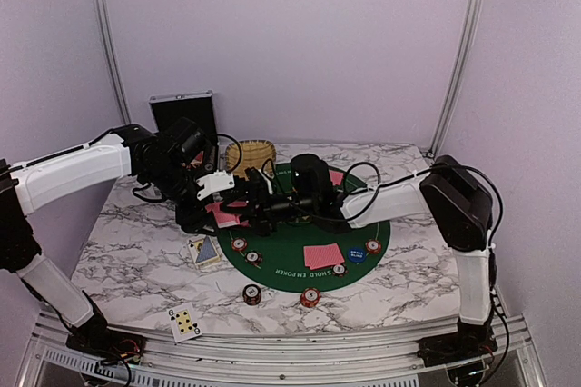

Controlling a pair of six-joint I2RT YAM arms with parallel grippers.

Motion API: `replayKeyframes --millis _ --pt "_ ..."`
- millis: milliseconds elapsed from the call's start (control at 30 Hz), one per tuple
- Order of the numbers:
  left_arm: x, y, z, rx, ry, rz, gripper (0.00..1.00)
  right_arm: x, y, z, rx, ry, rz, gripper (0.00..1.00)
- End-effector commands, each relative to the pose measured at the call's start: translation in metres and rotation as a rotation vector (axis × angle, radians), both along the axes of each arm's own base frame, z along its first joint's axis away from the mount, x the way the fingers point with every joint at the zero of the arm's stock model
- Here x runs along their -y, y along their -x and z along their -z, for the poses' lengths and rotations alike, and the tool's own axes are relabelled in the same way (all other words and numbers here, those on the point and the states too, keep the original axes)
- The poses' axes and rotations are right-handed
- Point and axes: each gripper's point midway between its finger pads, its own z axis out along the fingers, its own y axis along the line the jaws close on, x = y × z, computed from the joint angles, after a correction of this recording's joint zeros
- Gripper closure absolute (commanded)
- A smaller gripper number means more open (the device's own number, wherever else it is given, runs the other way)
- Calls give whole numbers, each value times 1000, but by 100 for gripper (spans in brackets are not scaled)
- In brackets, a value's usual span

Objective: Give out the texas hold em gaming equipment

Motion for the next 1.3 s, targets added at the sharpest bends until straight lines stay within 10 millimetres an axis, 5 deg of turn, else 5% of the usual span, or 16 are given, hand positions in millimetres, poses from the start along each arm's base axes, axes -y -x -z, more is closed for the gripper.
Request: replayKeyframes --millis 0,433,700,933,1267 --pt "8 -4 -17 30 47 8 95 -20 5 -14 15 -53 -44 17" --pt "7 -3 -18 31 52 11 95 -36 0 14 -38 -12 -65 21" --pt "6 -2 -22 38 60 8 95 -10 -13 42 -107 39 10 32" --pt "5 -3 -22 43 54 9 95 1 -12 37 -83 53 15 38" --pt "3 -2 -17 38 39 7 95 16 -12 14 -53 29 36 62"
